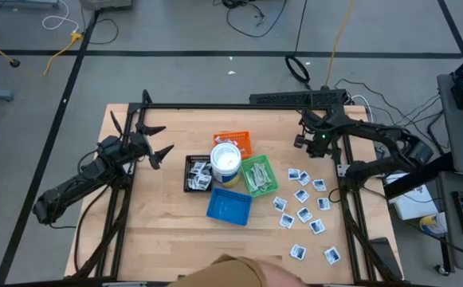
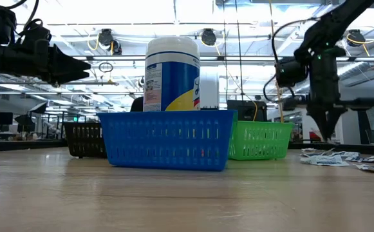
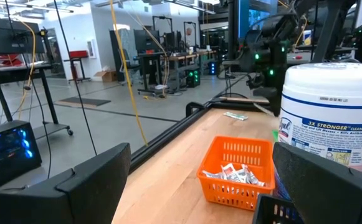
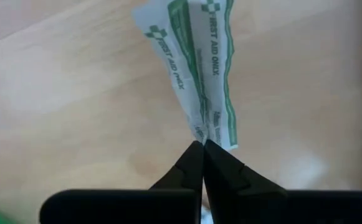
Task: Pick & Place First Aid Supplies
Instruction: Put the green bandage pack into the green bin
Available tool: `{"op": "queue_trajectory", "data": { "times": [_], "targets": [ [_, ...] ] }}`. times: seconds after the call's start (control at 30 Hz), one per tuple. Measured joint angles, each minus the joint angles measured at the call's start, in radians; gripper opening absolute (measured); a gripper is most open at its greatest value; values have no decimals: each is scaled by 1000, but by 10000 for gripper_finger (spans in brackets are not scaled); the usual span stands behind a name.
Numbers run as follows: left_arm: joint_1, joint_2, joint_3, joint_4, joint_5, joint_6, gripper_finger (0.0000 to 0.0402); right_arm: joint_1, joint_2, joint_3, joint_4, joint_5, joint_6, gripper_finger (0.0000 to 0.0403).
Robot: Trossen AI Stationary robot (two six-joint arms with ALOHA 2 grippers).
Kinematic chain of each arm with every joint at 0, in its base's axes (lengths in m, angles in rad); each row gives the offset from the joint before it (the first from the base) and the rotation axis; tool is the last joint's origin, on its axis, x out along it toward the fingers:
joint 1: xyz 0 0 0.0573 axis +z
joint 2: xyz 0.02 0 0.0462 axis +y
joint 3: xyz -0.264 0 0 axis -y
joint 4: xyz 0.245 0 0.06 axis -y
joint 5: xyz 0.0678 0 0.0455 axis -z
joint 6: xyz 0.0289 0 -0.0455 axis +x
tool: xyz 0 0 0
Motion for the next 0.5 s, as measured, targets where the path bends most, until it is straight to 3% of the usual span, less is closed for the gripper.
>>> {"op": "queue_trajectory", "data": {
  "times": [0.5],
  "targets": [
    [0,0,0,0,0,0,397,17,-53,230,-366,77,-111,0]
  ]
}}
